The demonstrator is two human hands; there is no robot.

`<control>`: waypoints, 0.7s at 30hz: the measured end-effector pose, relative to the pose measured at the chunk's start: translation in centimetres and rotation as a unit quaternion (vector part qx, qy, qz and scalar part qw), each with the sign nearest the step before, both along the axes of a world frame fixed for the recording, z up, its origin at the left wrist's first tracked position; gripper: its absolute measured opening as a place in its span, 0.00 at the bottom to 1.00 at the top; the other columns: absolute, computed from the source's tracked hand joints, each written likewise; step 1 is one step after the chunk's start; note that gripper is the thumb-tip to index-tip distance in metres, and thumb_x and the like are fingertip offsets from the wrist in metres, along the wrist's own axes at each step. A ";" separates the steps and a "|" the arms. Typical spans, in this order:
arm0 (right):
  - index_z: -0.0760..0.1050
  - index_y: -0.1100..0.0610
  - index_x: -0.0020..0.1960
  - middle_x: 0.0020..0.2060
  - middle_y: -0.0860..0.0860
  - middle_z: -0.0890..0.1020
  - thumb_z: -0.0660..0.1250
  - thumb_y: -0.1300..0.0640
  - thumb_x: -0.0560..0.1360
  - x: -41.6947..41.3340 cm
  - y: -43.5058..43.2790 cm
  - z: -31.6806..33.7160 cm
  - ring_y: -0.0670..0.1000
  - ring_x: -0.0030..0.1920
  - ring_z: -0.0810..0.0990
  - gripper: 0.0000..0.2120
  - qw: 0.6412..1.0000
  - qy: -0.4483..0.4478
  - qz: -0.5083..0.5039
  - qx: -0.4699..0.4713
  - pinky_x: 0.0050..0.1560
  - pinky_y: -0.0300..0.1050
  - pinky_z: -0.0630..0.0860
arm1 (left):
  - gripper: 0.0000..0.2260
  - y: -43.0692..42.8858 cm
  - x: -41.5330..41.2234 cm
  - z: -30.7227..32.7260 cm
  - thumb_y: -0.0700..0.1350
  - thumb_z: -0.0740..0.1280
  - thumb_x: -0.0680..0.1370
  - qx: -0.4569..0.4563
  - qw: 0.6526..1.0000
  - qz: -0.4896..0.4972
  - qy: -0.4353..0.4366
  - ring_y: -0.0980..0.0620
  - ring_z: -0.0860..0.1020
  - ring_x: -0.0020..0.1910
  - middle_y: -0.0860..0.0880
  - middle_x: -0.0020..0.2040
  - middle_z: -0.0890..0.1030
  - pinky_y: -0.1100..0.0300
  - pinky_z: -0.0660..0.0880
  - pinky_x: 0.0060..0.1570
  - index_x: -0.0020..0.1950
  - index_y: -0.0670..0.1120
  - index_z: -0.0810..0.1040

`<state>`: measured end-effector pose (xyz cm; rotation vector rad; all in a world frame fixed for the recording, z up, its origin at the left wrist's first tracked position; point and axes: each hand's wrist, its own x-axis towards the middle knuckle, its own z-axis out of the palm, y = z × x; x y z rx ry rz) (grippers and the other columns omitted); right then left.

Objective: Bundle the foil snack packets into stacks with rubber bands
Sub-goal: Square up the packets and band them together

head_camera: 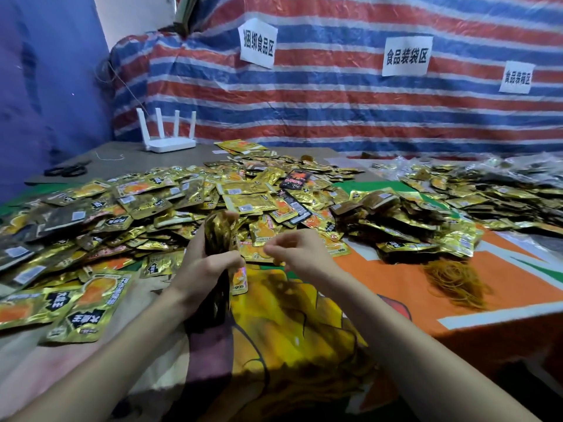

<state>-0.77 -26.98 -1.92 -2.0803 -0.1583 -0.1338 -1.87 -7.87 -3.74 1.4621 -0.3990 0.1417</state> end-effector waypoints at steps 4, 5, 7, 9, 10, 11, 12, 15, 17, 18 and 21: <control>0.83 0.58 0.45 0.38 0.50 0.83 0.72 0.59 0.77 -0.3 -4.7 0.4 0.45 0.37 0.80 0.04 0.994 -0.053 -0.085 -0.045 0.37 0.34 0.74 | 0.16 -0.9 -0.4 -0.2 0.41 0.71 0.62 0.059 0.996 -0.061 0.015 0.47 0.71 0.36 0.47 0.37 0.73 0.51 0.69 0.40 0.48 0.45 0.75; 0.83 0.57 0.45 0.38 0.49 0.84 0.72 0.58 0.77 -0.5 -6.3 0.4 0.44 0.38 0.80 0.03 0.989 -0.062 -0.110 -0.082 0.39 0.36 0.74 | 0.15 -1.2 -0.6 -0.2 0.43 0.72 0.61 0.068 0.995 -0.069 0.020 0.47 0.71 0.36 0.48 0.36 0.74 0.51 0.69 0.40 0.46 0.45 0.75; 0.83 0.56 0.45 0.39 0.48 0.84 0.73 0.57 0.76 -1.1 -9.3 0.5 0.44 0.39 0.80 0.03 0.976 -0.066 -0.151 -0.141 0.40 0.37 0.73 | 0.17 -1.9 -0.9 0.0 0.43 0.72 0.61 0.057 0.995 -0.081 0.023 0.47 0.71 0.36 0.46 0.37 0.73 0.53 0.69 0.39 0.49 0.46 0.77; 0.83 0.58 0.44 0.37 0.49 0.84 0.73 0.58 0.76 -1.8 -11.3 0.6 0.46 0.36 0.81 0.03 0.974 -0.054 -0.171 -0.141 0.38 0.38 0.74 | 0.20 -2.7 -0.9 0.3 0.39 0.70 0.61 0.040 0.996 -0.075 0.020 0.47 0.71 0.37 0.44 0.38 0.73 0.55 0.70 0.37 0.52 0.46 0.77; 0.83 0.60 0.44 0.35 0.51 0.84 0.73 0.60 0.75 -2.2 -11.9 0.6 0.47 0.34 0.81 0.03 0.978 -0.042 -0.170 -0.116 0.35 0.39 0.76 | 0.18 -3.1 -0.9 0.5 0.38 0.70 0.61 0.035 0.997 -0.072 0.021 0.47 0.71 0.37 0.44 0.38 0.73 0.56 0.70 0.37 0.50 0.47 0.77; 0.83 0.62 0.43 0.34 0.53 0.84 0.74 0.63 0.75 -2.6 -12.0 0.7 0.48 0.32 0.82 0.03 0.984 -0.026 -0.160 -0.078 0.33 0.38 0.77 | 0.17 -3.5 -0.8 0.6 0.38 0.70 0.61 0.030 0.997 -0.073 0.025 0.47 0.72 0.37 0.45 0.38 0.73 0.56 0.70 0.37 0.49 0.47 0.77; 0.82 0.64 0.43 0.34 0.55 0.84 0.74 0.65 0.74 -2.9 -12.0 0.6 0.49 0.32 0.82 0.03 0.988 -0.008 -0.147 -0.041 0.34 0.39 0.80 | 0.17 -3.9 -0.8 0.6 0.38 0.69 0.61 0.021 0.996 -0.079 0.032 0.47 0.72 0.37 0.45 0.38 0.74 0.55 0.71 0.36 0.50 0.46 0.77; 0.82 0.61 0.42 0.35 0.57 0.85 0.73 0.64 0.74 -3.0 -12.2 0.3 0.53 0.36 0.84 0.03 0.984 0.008 -0.153 -0.091 0.41 0.47 0.82 | 0.23 -4.9 -0.9 0.5 0.37 0.69 0.62 0.004 0.995 -0.092 0.047 0.47 0.74 0.37 0.47 0.40 0.77 0.55 0.73 0.36 0.58 0.44 0.76; 0.82 0.59 0.42 0.39 0.56 0.85 0.69 0.63 0.75 -2.8 -13.1 0.2 0.55 0.41 0.84 0.04 0.954 -0.011 -0.204 -0.221 0.42 0.49 0.81 | 0.23 -5.2 -1.0 0.6 0.38 0.69 0.62 0.016 0.994 -0.098 0.043 0.48 0.74 0.37 0.47 0.40 0.78 0.55 0.73 0.37 0.58 0.44 0.77; 0.82 0.60 0.44 0.42 0.57 0.85 0.67 0.64 0.75 -2.8 -13.8 0.2 0.58 0.45 0.83 0.05 0.928 -0.022 -0.238 -0.285 0.44 0.51 0.80 | 0.24 -5.2 -1.0 0.6 0.38 0.69 0.62 0.019 0.994 -0.104 0.043 0.48 0.74 0.37 0.47 0.40 0.78 0.55 0.73 0.37 0.58 0.44 0.77; 0.79 0.61 0.50 0.51 0.58 0.81 0.64 0.61 0.75 -3.4 -15.7 -0.6 0.62 0.54 0.77 0.06 0.804 -0.040 -0.339 -0.487 0.51 0.52 0.75 | 0.24 -4.8 -1.1 0.5 0.37 0.69 0.62 0.007 0.991 -0.117 0.059 0.48 0.74 0.37 0.48 0.39 0.78 0.60 0.73 0.34 0.58 0.42 0.76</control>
